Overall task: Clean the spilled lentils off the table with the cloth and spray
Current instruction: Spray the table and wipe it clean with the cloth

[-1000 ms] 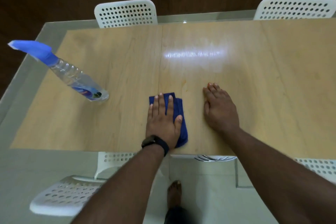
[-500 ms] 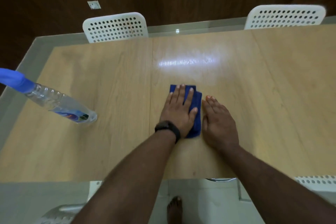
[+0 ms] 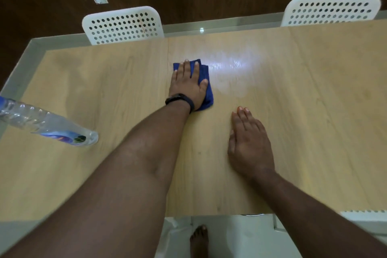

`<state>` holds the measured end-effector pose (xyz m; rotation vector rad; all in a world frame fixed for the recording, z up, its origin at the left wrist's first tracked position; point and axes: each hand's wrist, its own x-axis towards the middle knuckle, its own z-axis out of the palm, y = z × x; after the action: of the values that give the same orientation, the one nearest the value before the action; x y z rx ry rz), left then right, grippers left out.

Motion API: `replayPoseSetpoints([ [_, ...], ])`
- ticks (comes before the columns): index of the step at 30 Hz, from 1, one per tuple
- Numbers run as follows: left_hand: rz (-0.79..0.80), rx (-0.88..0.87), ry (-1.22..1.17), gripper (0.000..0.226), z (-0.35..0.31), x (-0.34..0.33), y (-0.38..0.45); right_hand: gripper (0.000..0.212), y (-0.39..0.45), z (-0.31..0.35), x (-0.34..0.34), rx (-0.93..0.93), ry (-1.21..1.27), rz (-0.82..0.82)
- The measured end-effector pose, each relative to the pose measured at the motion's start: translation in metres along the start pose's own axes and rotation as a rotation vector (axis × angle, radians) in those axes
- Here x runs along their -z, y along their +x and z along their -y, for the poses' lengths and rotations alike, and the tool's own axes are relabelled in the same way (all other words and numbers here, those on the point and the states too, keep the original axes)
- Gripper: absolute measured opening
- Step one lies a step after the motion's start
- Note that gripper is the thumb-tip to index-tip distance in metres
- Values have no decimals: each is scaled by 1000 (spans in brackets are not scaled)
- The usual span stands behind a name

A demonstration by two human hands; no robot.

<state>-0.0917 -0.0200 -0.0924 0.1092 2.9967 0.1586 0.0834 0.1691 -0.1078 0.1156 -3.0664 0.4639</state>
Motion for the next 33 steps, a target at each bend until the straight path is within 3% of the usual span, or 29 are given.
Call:
replayPoseSetpoints([
  [5,15,-160,-1,71,-30,-12,-50,65,7,0,6,-67,105,-34],
  [11,40,-307,-19,71,-5,-20,-127,57,31,-10,25,19,-41,39],
  [15,3,-192,-6,74,6,-15,-77,65,67,-38,35,110,-79,89],
  [20,-32,-45,13,71,4,3,21,61,73,-46,22,108,-41,13],
  [24,-19,-46,10,72,-29,9,58,63,80,-49,17,103,-58,10],
  [29,14,-210,-13,72,-78,-5,-9,59,78,-49,19,16,-36,-38],
  [33,58,-335,-10,70,-57,-18,-86,58,76,-49,19,-12,-34,-40],
])
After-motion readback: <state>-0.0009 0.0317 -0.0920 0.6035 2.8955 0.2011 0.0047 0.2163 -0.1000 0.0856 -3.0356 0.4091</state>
